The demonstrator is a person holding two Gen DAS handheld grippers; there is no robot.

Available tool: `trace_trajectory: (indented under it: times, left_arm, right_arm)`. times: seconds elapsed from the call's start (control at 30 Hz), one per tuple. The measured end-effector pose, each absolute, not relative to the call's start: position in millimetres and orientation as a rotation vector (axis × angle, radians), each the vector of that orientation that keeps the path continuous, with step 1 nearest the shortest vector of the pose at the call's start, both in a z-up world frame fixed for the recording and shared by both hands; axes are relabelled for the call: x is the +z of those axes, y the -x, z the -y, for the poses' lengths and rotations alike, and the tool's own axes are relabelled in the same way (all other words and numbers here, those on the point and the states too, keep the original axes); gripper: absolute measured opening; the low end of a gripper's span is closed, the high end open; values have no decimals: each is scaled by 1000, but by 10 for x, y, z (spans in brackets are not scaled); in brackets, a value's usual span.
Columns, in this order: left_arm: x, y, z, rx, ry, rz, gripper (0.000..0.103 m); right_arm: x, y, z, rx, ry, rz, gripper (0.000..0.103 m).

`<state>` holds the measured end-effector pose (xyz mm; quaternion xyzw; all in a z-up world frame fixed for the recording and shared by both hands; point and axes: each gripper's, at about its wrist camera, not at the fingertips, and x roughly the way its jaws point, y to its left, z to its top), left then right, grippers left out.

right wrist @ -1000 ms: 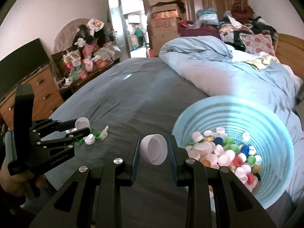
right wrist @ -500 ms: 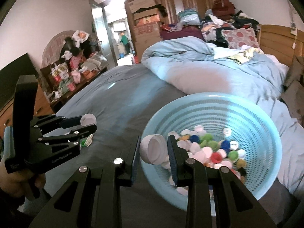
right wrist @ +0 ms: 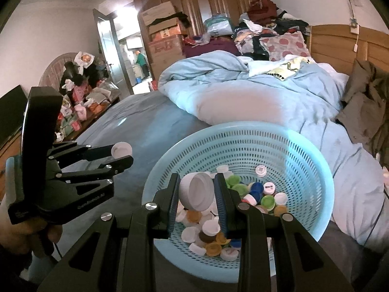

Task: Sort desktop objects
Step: 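Lower both white caps into the basket and open both tools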

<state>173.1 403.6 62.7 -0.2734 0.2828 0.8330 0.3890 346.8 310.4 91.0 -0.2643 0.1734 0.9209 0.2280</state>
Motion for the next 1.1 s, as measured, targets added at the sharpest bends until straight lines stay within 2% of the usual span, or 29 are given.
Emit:
trace_trajectory:
  times: [1.1]
  left_arm:
    - [508,-1707,-4294,2077,724,-736,35]
  right_arm:
    - [803,-3425,-3218,2535,760,-516,25]
